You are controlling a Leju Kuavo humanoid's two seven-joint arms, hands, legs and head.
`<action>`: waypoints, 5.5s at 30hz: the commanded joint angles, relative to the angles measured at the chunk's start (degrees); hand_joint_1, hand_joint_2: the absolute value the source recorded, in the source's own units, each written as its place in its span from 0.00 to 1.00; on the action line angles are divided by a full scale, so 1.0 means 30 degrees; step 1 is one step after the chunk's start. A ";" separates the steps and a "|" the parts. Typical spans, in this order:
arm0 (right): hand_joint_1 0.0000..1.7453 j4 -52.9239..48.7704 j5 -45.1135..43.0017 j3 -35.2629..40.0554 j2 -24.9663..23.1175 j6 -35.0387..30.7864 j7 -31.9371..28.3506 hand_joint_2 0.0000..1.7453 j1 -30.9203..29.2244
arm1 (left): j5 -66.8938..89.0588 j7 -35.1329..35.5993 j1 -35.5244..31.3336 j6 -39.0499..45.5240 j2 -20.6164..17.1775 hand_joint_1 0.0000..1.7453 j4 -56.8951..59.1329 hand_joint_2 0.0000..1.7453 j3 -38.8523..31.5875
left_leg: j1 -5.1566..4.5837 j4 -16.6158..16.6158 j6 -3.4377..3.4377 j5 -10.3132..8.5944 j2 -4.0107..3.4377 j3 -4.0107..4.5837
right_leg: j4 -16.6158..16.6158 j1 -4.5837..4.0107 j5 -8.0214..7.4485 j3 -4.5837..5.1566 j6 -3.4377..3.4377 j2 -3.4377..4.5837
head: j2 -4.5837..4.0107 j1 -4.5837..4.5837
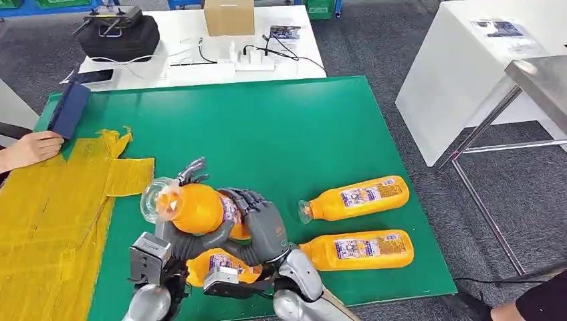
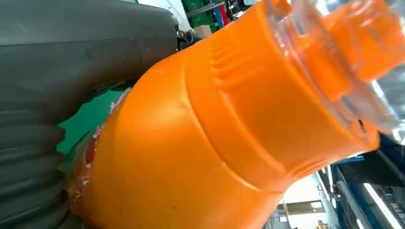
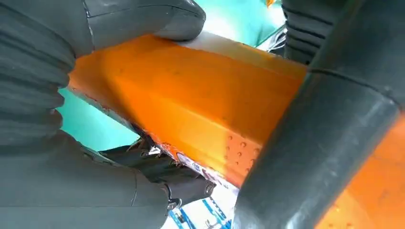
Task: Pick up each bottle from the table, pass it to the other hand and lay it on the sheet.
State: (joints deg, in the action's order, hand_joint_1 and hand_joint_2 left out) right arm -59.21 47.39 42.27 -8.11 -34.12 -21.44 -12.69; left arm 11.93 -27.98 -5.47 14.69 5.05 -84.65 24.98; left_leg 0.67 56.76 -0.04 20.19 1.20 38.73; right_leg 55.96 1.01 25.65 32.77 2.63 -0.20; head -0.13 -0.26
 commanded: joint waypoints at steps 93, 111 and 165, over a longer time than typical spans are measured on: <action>1.00 -0.0211 0.4906 -0.1639 0.1772 0.7172 0.9544 1.00 0.0826 | 0.6855 0.3869 -0.2326 -0.1063 -0.0745 0.00 0.3022 1.00 -0.6267 | 0.0032 0.0034 -0.0018 0.0071 -0.0216 -0.0268 | 0.0008 -0.0057 0.0005 -0.0234 -0.0087 0.0200 | 0.0000 0.0000; 1.00 -0.5092 -0.0359 -0.7387 -0.0427 -0.1961 0.1517 1.00 0.3650 | -0.9594 0.4207 -0.0385 -0.9244 -0.0823 0.00 -0.1271 1.00 -0.5369 | 0.0008 -0.0003 -0.0030 0.0032 -0.0165 -0.0134 | 0.0006 -0.0053 -0.0007 -0.0110 -0.0092 0.0164 | 0.0000 -0.0007; 1.00 0.1518 0.4869 -0.1808 -0.0838 -0.1961 0.0644 1.00 0.0802 | -0.4996 0.2197 -0.2472 -0.4823 -0.0325 1.00 0.0090 1.00 -0.0920 | 0.0030 0.0015 -0.0027 0.0063 -0.0141 -0.0167 | -0.0009 -0.0067 0.0029 -0.0144 -0.0105 0.0096 | 0.0000 0.0000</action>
State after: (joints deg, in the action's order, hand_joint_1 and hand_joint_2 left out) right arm -55.21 70.80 32.59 -11.78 -38.99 -15.73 -12.68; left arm -8.14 -20.79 -8.98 -3.76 3.39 -87.32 20.81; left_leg 0.73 56.76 -0.16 20.23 0.59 38.55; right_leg 55.97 0.88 25.54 32.81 2.42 0.36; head -0.13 -0.26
